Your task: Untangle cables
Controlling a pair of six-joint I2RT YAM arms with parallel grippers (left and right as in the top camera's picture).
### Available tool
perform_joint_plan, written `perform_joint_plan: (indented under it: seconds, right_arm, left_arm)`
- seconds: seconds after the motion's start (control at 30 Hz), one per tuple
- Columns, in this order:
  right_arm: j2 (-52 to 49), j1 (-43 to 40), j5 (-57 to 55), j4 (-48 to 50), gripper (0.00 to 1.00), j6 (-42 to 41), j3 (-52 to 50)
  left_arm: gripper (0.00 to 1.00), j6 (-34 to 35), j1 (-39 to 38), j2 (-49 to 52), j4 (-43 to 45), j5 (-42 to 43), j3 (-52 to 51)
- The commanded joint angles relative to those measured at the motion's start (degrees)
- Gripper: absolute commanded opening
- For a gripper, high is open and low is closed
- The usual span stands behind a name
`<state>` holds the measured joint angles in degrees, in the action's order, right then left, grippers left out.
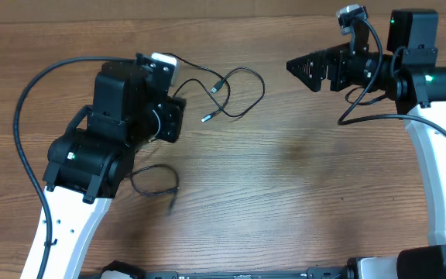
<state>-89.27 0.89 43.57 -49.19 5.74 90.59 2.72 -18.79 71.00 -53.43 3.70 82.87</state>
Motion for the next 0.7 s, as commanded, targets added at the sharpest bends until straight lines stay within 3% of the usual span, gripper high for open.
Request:
perform_joint_plan:
  seconds: [0.0,0.17,0.27,0.47,0.67]
  right_arm:
    - [0.4,0.3,1.5,-2.2,1.00,-1.0,0.3]
    - [0.2,2.9,0.8,-4.2,1.00,-0.5,-1.6]
    - [-0.2,5.6,0.0,-4.5,1.00,5.0,-2.6]
    - [-0.5,10.6,-2.7,0.7,1.00,17.0,-6.9]
    - [-0.6,12.8,-6.4,8.7,1.00,16.7,-12.4]
  left_arm:
    - [0.54,-0.3,-0.4,-1.2,-1.1,8.1,0.7]
    - [0.54,-0.3,-0.4,-1.2,-3.0,16.0,0.7]
    - [0.50,0.6,-0.4,-1.2,-3.6,19.7,0.7]
    - [0.47,3.5,-0.4,-1.2,-6.1,19.8,0.7]
    - [0.49,3.5,-0.4,-1.2,-8.0,19.7,0.7]
